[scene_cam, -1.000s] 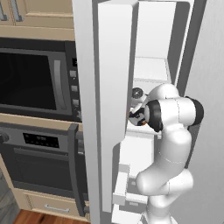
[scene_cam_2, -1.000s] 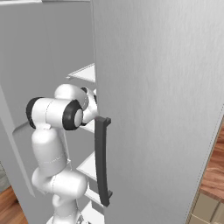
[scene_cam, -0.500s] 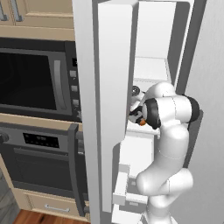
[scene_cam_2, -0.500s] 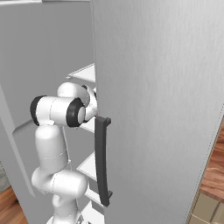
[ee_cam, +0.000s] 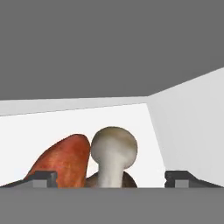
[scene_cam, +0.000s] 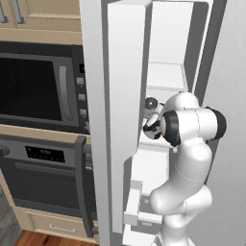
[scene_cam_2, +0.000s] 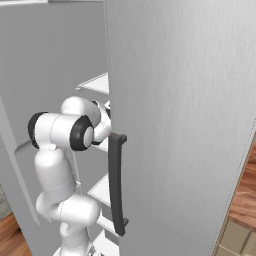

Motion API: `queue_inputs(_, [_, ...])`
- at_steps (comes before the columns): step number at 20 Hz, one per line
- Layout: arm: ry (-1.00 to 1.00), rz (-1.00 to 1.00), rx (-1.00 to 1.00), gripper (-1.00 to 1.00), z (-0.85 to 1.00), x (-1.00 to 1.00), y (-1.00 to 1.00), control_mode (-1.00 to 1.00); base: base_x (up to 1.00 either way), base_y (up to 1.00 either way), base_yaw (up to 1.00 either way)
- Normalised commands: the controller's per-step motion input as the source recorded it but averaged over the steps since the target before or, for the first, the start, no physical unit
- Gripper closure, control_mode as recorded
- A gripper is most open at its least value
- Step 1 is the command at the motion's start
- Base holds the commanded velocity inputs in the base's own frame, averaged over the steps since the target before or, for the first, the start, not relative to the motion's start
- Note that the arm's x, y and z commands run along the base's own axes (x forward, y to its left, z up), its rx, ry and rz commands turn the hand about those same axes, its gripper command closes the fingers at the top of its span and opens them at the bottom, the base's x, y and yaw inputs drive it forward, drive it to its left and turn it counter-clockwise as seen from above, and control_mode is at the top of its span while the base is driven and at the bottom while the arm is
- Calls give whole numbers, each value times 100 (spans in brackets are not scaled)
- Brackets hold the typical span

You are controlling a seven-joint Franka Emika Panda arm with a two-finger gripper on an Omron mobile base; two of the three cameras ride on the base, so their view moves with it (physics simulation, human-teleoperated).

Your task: Take the potato and mushroom from the highest rack and move them to the second highest rack where the tangerine and sweet potato are located, to maximize freezer space. Close the freezer door after rearranging.

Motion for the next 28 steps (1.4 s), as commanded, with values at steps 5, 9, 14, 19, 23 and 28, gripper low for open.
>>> queue_inputs(5, [0, 0, 21, -100, 15, -63, 0, -100, 0, 0, 0])
queue_inputs(9, [0, 0, 19, -100, 32, -55, 0, -100, 0, 0, 0])
queue_inputs(14, [0, 0, 16, -100, 61, -60, 1, -100, 0, 0, 0])
queue_inputs(19, [0, 0, 12, -100, 74, -47, 1, -100, 0, 0, 0])
queue_inputs(23, [0, 0, 11, -100, 83, -33, 1, -100, 0, 0, 0])
queue_inputs(28, [0, 0, 5, -100, 76, -33, 0, -100, 0, 0, 0])
